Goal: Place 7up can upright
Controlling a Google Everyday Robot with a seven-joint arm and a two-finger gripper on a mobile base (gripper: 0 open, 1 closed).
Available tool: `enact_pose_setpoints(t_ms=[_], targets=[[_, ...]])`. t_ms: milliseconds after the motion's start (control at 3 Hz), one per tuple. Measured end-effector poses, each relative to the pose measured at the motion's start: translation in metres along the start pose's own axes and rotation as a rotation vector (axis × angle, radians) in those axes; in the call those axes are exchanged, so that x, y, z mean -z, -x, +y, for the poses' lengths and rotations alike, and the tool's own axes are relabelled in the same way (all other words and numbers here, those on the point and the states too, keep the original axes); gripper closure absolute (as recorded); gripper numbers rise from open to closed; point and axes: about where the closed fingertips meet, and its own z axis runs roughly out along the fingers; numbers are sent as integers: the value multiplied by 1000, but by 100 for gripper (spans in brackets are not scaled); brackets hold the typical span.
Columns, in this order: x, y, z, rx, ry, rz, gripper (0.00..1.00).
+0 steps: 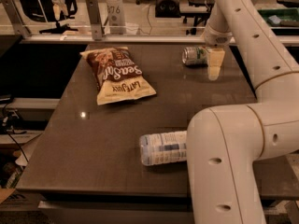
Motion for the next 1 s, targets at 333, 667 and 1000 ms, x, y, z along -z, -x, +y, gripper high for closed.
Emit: enact_pose_setpoints(t_ms=[333, 667, 1000], targets=[[-6, -1, 1, 21, 18, 28, 16], [-6, -4, 1, 38, 24, 44, 40], [-2, -7, 1, 46, 21, 48, 63]])
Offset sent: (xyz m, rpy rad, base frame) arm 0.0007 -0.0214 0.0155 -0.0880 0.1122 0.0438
